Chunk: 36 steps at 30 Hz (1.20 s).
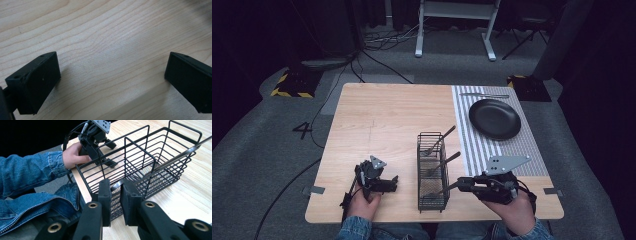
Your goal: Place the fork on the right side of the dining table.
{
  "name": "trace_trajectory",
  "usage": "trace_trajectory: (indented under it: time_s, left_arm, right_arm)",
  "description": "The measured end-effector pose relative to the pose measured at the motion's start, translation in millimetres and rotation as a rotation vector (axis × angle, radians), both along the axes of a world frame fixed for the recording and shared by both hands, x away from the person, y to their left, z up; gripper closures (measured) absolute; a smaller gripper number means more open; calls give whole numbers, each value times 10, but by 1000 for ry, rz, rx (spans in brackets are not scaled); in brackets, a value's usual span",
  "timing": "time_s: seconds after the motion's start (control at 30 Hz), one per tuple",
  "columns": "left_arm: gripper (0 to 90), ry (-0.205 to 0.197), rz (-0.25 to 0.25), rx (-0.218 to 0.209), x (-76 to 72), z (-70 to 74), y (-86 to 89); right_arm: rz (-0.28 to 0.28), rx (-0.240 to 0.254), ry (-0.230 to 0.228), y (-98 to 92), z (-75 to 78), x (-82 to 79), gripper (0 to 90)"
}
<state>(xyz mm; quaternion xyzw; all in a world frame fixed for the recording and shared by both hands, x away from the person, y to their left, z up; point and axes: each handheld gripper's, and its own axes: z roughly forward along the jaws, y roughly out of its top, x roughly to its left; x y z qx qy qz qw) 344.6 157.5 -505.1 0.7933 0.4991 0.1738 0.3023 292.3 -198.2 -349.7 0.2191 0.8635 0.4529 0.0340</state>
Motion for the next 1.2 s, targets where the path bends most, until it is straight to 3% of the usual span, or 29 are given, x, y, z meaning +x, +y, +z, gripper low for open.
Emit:
trace_trajectory:
  time_s: [0.23, 0.57, 0.97, 1.2]
  left_arm:
    - [2, -3, 4, -4, 0, -2, -3]
    - [2, -2, 4, -4, -1, -2, -3]
    - [2, -2, 0, -1, 6, -1, -2]
    - [2, -2, 0, -1, 6, -1, -2]
  right_arm:
    - [8, -18, -20, 36, 73, 4, 855]
    - [10, -20, -11, 54, 101, 12, 866]
    - [-22, 31, -25, -13, 209, 60, 870]
    - [-34, 69, -42, -133, 355, 33, 870]
